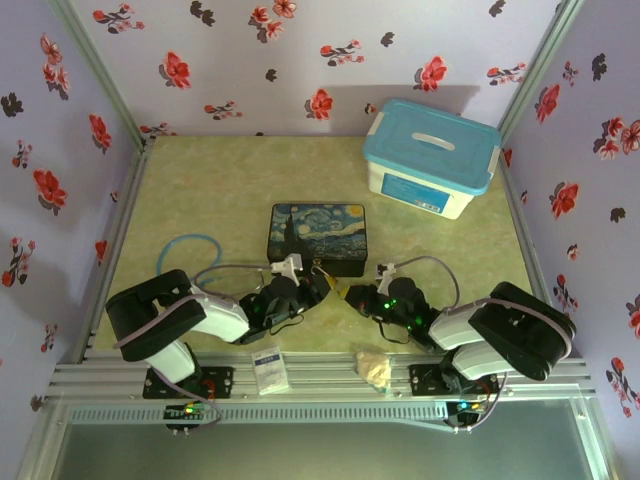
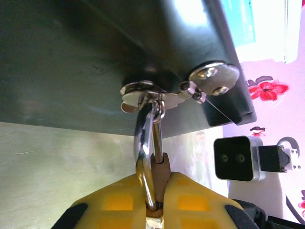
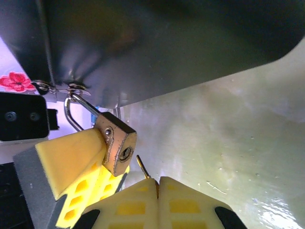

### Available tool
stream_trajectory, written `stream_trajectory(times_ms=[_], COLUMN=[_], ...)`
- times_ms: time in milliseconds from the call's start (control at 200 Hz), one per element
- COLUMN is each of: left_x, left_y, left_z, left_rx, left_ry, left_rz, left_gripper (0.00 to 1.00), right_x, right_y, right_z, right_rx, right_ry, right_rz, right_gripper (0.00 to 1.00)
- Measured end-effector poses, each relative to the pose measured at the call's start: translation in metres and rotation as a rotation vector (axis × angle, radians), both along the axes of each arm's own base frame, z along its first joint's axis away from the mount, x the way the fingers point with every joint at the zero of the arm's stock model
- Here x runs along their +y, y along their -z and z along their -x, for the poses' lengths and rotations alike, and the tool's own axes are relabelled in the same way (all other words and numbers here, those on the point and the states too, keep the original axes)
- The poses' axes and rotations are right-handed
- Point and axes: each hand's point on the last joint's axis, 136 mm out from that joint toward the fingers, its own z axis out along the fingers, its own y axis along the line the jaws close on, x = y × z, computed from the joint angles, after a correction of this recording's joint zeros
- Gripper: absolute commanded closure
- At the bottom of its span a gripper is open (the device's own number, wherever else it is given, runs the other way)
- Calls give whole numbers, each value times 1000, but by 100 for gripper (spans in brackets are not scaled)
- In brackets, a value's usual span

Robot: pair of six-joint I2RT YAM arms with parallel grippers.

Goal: Unlock a padlock with a key

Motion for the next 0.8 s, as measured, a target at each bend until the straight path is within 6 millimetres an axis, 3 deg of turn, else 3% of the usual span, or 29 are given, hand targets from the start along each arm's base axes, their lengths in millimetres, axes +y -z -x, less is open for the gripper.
stream_trajectory(times_ms=[425, 800], left_x=[-2, -4], left_y=[-7, -11], left_z=[-2, -3], left_rx=[-12, -5], left_ry=[-3, -12], left_rz=[30, 66], left_gripper=[100, 100], right_x=[-9, -17], right_y=[-10, -41], right_z=[-2, 2], right_rx=[-25, -90], right_ry=[23, 22], right_rz=[-29, -53], right_gripper=[100, 100])
